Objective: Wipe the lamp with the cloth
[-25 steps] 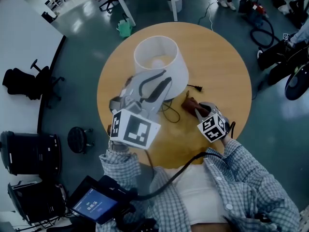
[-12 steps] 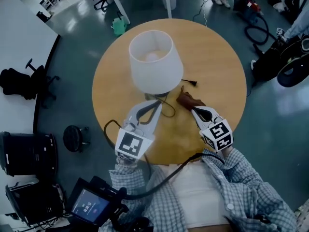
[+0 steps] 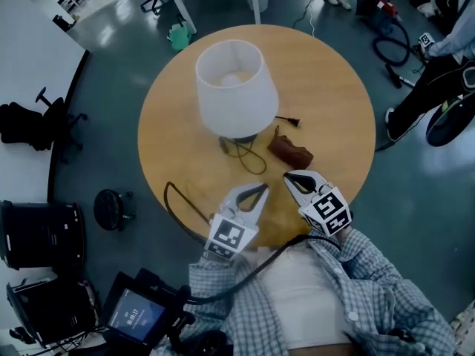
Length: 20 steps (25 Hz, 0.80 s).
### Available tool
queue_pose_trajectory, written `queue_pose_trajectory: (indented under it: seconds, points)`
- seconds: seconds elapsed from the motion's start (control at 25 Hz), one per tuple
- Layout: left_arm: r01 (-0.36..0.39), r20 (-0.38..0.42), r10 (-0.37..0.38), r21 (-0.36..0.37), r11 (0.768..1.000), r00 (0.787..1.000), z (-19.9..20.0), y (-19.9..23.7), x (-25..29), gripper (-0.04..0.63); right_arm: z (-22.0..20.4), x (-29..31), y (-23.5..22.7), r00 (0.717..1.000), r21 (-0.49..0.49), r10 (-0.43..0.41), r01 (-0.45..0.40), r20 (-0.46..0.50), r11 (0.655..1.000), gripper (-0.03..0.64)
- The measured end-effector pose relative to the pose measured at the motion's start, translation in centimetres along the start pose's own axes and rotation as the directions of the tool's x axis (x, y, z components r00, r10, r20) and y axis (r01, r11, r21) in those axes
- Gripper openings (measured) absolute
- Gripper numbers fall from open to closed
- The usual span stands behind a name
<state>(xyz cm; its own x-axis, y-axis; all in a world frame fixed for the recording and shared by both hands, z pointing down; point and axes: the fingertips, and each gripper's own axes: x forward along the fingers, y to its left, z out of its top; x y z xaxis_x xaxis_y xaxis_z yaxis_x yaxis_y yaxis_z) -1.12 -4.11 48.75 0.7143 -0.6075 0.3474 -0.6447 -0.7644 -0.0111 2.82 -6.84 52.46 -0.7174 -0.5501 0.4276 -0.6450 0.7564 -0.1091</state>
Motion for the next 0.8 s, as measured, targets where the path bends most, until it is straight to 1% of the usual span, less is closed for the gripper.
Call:
queue_pose_trajectory:
  seconds: [0.12, 0.36, 0.48, 0.8]
  points:
    - [0.017, 0.0, -0.017, -0.016, 1.0, 1.0, -0.7, -0.6, 0.1, 0.003, 0.2, 0.1, 0.6, 1.0, 0.01, 0.013, -0.013, 0.009, 1.0, 0.003]
    - [-0.004, 0.014, 0.005, -0.066, 0.998, 1.0, -1.2, 0.1, -0.2, 0.003, 0.5, -0.1, 0.8, 1.0, 0.009, 0.018, -0.018, 0.011, 1.0, 0.003]
    - [-0.019, 0.026, 0.021, -0.074, 0.997, 0.999, -1.1, 0.5, -0.4, 0.003, 0.4, -0.1, 0.8, 1.0, 0.013, 0.019, -0.019, 0.019, 1.0, 0.003]
    - [-0.015, 0.029, 0.017, -0.08, 0.997, 0.999, -1.2, 0.5, -0.3, 0.003, 0.4, -0.1, 0.9, 1.0, 0.013, 0.021, -0.021, 0.018, 1.0, 0.003]
